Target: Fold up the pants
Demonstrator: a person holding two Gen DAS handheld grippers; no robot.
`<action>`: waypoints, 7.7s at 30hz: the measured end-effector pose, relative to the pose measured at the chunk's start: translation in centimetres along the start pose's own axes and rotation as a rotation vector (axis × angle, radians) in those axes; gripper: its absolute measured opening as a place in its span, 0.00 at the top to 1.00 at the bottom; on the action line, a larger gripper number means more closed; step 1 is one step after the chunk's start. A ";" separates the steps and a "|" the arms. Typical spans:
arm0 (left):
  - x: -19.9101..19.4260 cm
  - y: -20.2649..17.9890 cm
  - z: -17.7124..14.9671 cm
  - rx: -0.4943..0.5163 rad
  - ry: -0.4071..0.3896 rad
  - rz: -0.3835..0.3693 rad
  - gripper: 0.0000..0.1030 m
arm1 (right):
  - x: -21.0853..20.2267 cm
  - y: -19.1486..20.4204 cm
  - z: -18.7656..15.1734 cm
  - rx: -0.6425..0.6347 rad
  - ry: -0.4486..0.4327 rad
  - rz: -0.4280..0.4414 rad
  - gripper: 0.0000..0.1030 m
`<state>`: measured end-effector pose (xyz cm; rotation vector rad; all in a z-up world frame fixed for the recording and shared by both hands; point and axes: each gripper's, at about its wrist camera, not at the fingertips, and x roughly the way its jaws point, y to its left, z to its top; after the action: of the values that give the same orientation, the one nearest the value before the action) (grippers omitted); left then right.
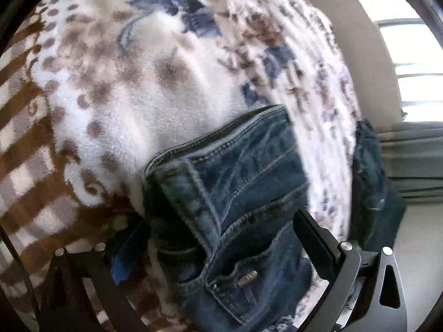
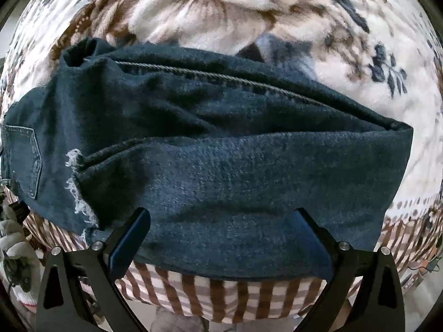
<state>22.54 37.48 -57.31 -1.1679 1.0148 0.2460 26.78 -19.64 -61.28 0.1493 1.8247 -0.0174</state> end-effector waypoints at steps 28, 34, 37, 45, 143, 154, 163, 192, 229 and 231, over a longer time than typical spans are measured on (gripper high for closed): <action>-2.7 -4.8 -0.3 0.181 -0.069 0.171 0.76 | 2.6 2.0 0.7 0.076 -0.078 -0.047 0.00; -5.3 -13.5 -5.6 0.459 -0.125 0.080 0.79 | 1.4 -1.2 0.1 0.152 -0.100 -0.023 0.00; -4.6 -17.5 -10.0 0.576 -0.083 0.017 0.80 | 0.4 -3.1 -0.3 0.170 -0.129 -0.019 0.00; 5.0 -22.9 -28.1 0.867 0.178 0.059 0.81 | -1.7 -11.9 -2.7 0.204 -0.167 -0.052 0.00; 6.9 -20.5 -23.2 0.786 0.169 0.671 0.03 | 0.7 -14.1 -5.2 0.504 -0.232 1.016 0.86; 11.9 -22.6 -24.8 0.884 0.231 0.661 0.03 | 3.0 -24.4 -6.8 0.567 -0.259 0.802 0.81; 19.9 -24.7 -24.3 0.864 0.356 0.582 0.03 | 0.8 -24.0 -4.0 0.396 -0.208 0.500 0.20; 14.4 -19.6 -22.0 0.474 0.528 0.164 0.01 | 0.4 -29.4 -13.3 0.708 -0.190 0.792 0.17; 17.5 -15.3 -24.7 0.424 0.802 0.078 0.00 | 7.3 -16.2 -16.9 0.802 -0.364 1.121 0.07; 17.6 -15.3 -24.6 0.413 0.808 0.073 0.00 | 7.3 -16.6 -18.7 0.821 -0.407 1.158 0.07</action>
<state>29.07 4.51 -61.58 -0.8447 1.7162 -0.4053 5.17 -33.70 -64.63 1.6183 1.0162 0.0198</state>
